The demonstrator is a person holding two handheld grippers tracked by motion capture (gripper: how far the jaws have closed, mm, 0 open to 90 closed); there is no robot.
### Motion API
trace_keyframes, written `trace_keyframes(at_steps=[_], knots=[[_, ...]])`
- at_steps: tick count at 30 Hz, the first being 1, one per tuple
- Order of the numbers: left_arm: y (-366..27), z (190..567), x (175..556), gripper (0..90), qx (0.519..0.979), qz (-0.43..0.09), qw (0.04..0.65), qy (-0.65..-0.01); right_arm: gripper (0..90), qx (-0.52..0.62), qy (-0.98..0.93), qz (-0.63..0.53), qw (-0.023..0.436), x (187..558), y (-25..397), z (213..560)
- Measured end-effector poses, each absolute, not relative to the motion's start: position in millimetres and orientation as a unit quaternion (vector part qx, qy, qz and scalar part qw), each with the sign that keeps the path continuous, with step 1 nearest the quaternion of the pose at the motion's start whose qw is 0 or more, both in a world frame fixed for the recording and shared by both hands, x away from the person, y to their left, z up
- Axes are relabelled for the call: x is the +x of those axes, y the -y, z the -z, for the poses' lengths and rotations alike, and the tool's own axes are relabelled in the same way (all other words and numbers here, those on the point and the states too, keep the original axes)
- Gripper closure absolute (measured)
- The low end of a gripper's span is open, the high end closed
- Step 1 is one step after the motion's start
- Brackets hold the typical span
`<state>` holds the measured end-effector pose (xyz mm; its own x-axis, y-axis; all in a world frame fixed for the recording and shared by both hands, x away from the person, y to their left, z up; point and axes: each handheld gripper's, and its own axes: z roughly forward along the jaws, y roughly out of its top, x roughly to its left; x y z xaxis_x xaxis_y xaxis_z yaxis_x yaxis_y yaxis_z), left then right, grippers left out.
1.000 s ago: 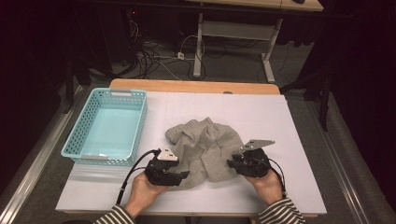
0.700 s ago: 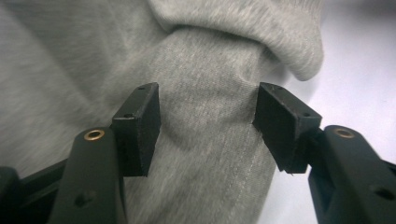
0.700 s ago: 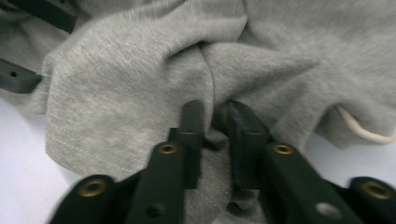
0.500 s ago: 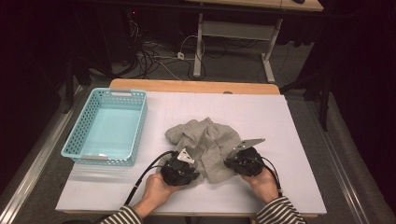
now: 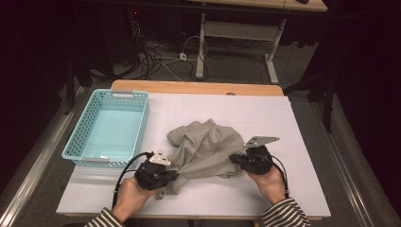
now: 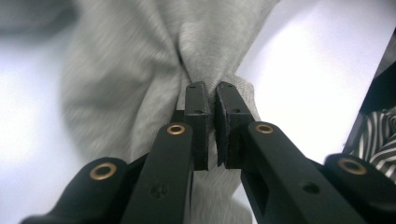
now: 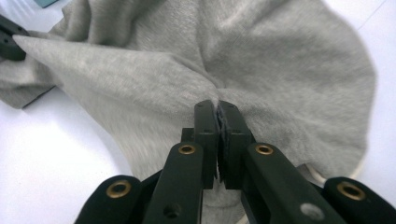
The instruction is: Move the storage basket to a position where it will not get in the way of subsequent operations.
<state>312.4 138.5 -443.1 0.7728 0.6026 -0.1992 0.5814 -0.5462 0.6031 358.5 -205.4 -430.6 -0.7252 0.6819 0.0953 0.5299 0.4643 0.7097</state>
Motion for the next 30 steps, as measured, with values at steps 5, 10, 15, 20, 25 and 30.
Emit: trace_keyframes(at_steps=[5,10,15,20,25,30], knots=[[-139.8,448.0,314.8,66.8,0.870,-0.019,0.350,-0.346,75.0,0.362,-0.852,-0.363,0.104,351.7,203.3,436.8],[-140.3,447.9,315.4,50.5,0.864,-0.045,0.360,-0.350,58.7,0.390,-0.830,-0.381,0.121,336.1,225.0,434.6],[-140.7,447.4,319.2,45.5,0.854,-0.053,0.372,-0.359,54.3,0.415,-0.806,-0.400,0.136,329.9,246.0,433.9],[-137.7,446.9,323.2,44.3,0.855,-0.067,0.366,-0.360,51.9,0.431,-0.806,-0.383,0.134,326.5,249.3,439.5],[-136.4,445.5,326.6,44.4,0.854,-0.077,0.375,-0.353,54.5,0.435,-0.811,-0.368,0.131,322.3,249.5,445.2],[-133.1,449.9,332.6,44.4,0.857,-0.069,0.367,-0.356,60.1,0.433,-0.820,-0.359,0.107,320.5,244.9,454.6]])
